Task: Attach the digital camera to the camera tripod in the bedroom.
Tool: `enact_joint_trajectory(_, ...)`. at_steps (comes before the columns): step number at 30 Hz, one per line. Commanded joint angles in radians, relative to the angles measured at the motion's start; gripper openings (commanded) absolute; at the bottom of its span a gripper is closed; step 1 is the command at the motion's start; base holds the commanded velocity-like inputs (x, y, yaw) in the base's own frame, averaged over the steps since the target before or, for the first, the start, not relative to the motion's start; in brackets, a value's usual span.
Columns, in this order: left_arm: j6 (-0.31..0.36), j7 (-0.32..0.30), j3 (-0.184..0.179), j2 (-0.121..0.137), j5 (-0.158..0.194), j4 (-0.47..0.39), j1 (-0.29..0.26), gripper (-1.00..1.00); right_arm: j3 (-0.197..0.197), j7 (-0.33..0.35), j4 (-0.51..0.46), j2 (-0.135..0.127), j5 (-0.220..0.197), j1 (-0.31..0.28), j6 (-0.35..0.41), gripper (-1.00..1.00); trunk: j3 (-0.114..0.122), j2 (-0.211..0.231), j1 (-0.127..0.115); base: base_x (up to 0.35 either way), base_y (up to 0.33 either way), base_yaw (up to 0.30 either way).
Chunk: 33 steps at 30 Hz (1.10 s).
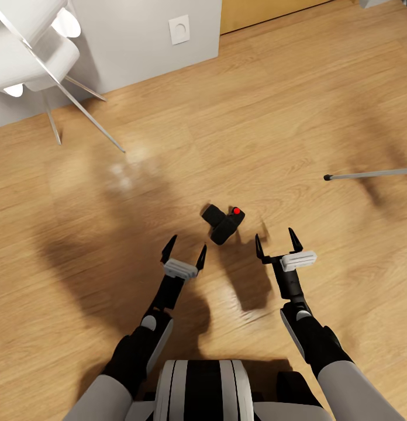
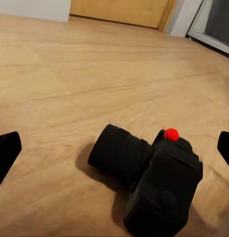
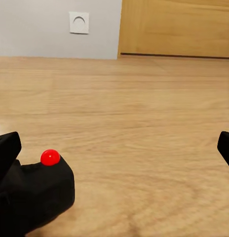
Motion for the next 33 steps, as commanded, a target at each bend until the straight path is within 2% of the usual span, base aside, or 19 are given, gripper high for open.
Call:
enact_joint_trajectory(1, -0.002, -0.003, 0.000, -0.001, 0.001, -0.012, 0.000, 1.00, 0.002, -0.005, 0.000, -0.001, 0.004, 0.000, -0.002, 1.00, 0.000, 0.000, 0.000, 0.000, 0.000, 0.000)
enact_joint_trajectory(9, 0.001, 0.001, -0.006, -0.008, 0.002, -0.065, 0.000, 1.00, 0.002, -0.005, 0.000, -0.001, 0.004, -0.001, -0.002, 1.00, 0.000, 0.000, 0.000, 0.000, 0.000, 0.000)
enact_joint_trajectory(26, 0.009, 0.004, -0.001, -0.002, 0.005, -0.072, 0.000, 1.00, 0.001, -0.010, 0.000, -0.001, 0.004, 0.000, 0.001, 1.00, 0.000, 0.000, 0.000, 0.000, 0.000, 0.000)
enact_joint_trajectory(31, 0.012, 0.005, 0.032, 0.003, 0.007, -0.071, 0.000, 1.00, 0.000, -0.010, 0.000, -0.001, 0.004, 0.000, 0.003, 1.00, 0.000, 0.000, 0.000, 0.000, 0.000, 0.000)
enact_joint_trajectory(33, 0.014, 0.005, 0.087, 0.006, 0.007, -0.071, 0.000, 1.00, 0.000, -0.009, 0.000, -0.001, 0.003, 0.001, 0.003, 1.00, 0.000, 0.000, 0.000, 0.000, 0.000, 0.000)
